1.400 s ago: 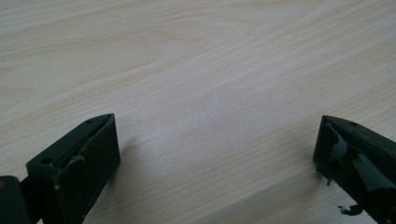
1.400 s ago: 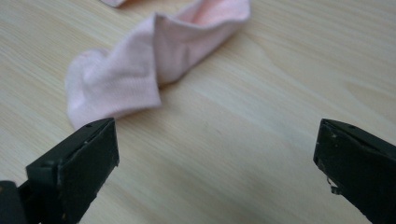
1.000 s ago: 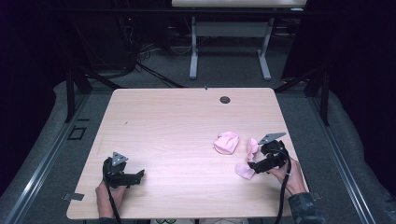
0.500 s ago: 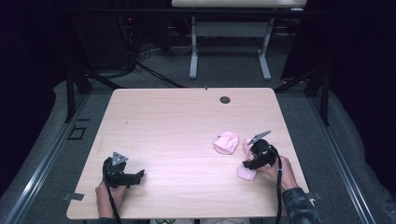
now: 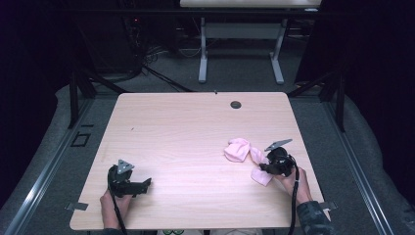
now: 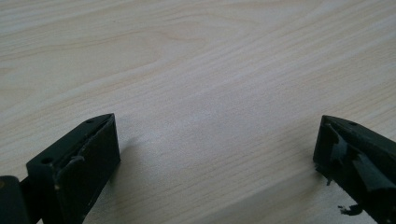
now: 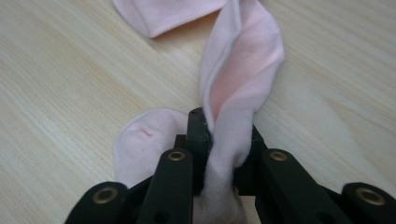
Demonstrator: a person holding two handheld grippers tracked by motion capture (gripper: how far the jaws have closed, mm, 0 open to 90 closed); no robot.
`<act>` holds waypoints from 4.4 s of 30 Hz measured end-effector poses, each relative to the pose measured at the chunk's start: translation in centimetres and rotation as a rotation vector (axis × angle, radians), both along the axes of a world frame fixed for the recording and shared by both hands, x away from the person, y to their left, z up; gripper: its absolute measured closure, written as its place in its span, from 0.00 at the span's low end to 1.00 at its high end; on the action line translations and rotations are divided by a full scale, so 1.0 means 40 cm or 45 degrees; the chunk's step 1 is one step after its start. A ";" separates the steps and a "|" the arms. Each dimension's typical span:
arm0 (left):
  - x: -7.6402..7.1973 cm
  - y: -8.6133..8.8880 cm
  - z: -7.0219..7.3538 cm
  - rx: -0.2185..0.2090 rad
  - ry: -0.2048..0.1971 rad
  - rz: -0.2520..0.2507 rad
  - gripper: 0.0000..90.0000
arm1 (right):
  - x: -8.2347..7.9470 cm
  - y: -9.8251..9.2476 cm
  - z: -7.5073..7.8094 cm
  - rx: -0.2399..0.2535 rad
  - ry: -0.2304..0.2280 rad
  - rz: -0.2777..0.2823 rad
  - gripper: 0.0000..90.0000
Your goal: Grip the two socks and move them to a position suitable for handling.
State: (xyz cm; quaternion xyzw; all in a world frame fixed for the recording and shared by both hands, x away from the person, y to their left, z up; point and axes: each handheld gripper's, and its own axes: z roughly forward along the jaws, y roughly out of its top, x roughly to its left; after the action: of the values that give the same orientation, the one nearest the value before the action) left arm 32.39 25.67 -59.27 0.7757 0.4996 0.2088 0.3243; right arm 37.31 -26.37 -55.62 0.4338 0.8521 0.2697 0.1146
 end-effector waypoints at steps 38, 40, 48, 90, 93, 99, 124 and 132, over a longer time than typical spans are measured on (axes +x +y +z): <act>0.000 0.000 0.000 -0.001 -0.001 0.001 0.00 | -0.215 0.331 0.037 -0.010 0.185 0.502 0.83; 0.000 0.000 0.000 0.000 -0.001 0.000 0.01 | -0.214 0.330 0.038 -0.001 0.189 0.494 0.66; 0.000 0.000 0.000 0.000 0.001 -0.001 0.01 | -0.201 0.286 0.076 0.068 0.135 0.446 0.21; 0.000 0.000 0.000 -0.001 0.000 -0.001 0.01 | 0.221 0.201 0.031 -0.014 0.226 -0.055 0.48; 0.000 0.000 0.000 0.000 0.000 0.000 0.00 | 0.221 0.199 0.022 -0.017 0.227 -0.074 0.56; 0.000 0.000 0.000 0.000 0.000 0.000 0.00 | 0.211 0.199 0.010 -0.046 0.149 -0.077 0.76; 0.000 0.000 0.000 -0.001 0.001 -0.001 0.00 | 0.018 0.257 0.191 0.139 -0.071 0.175 0.90; 0.000 0.000 0.000 -0.001 0.001 -0.001 0.00 | 0.003 0.315 0.103 0.083 0.031 0.238 0.90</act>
State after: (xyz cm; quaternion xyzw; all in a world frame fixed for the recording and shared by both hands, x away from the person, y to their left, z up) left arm 32.39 25.67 -59.27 0.7759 0.4996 0.2082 0.3242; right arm 37.45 -13.78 -51.49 0.3591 0.8809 0.3016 0.0644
